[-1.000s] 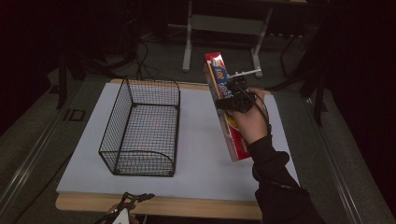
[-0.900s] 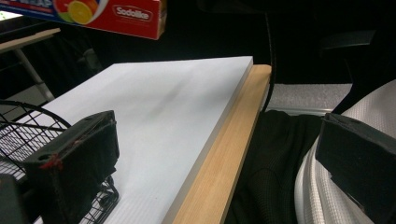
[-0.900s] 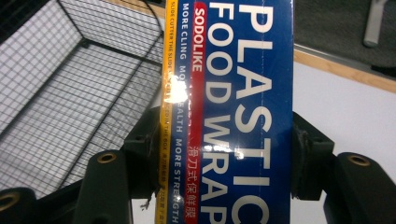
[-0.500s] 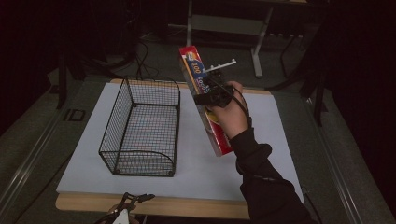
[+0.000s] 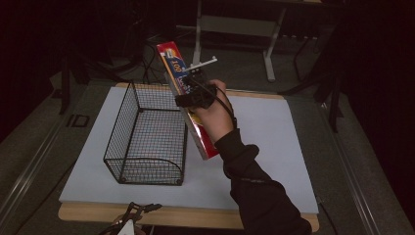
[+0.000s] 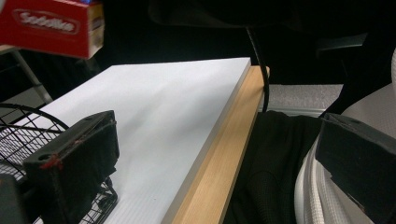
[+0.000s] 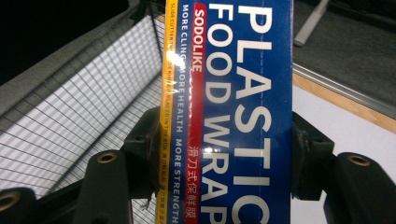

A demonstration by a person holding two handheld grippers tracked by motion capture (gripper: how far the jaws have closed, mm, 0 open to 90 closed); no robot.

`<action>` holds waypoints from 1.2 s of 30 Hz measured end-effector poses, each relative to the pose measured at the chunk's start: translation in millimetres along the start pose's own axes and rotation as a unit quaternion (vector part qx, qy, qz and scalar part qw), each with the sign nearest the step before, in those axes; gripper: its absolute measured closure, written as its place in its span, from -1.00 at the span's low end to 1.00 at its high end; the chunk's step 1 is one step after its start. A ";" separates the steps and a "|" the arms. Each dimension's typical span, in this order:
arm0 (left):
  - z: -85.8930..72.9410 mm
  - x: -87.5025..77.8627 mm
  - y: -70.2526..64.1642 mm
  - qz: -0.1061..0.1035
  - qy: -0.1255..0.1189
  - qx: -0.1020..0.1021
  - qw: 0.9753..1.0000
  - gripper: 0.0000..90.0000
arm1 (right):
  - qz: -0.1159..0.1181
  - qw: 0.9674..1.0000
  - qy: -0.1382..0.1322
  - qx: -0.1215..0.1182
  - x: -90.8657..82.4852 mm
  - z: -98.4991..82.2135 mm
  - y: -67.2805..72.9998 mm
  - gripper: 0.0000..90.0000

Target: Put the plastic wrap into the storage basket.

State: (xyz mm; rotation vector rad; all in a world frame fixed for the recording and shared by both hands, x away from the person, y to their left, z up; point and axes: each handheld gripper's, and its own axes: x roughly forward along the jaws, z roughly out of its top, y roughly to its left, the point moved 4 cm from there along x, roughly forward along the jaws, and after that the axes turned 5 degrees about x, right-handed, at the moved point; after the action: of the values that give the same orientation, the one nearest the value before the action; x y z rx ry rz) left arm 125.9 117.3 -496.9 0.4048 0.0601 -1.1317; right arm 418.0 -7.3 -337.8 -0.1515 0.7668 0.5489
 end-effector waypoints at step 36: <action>0.8 -4.3 -2.5 -0.002 -0.002 0.001 1.000 -1.00 | 0.036 0.999 -0.006 0.011 105.9 -6.6 81.6 -0.12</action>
State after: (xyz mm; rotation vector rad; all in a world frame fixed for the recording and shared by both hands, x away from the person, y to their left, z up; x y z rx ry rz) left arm 121.7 119.9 -495.8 0.4039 0.0572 -1.1373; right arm 433.6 103.9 -410.7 -0.0998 0.7683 0.6082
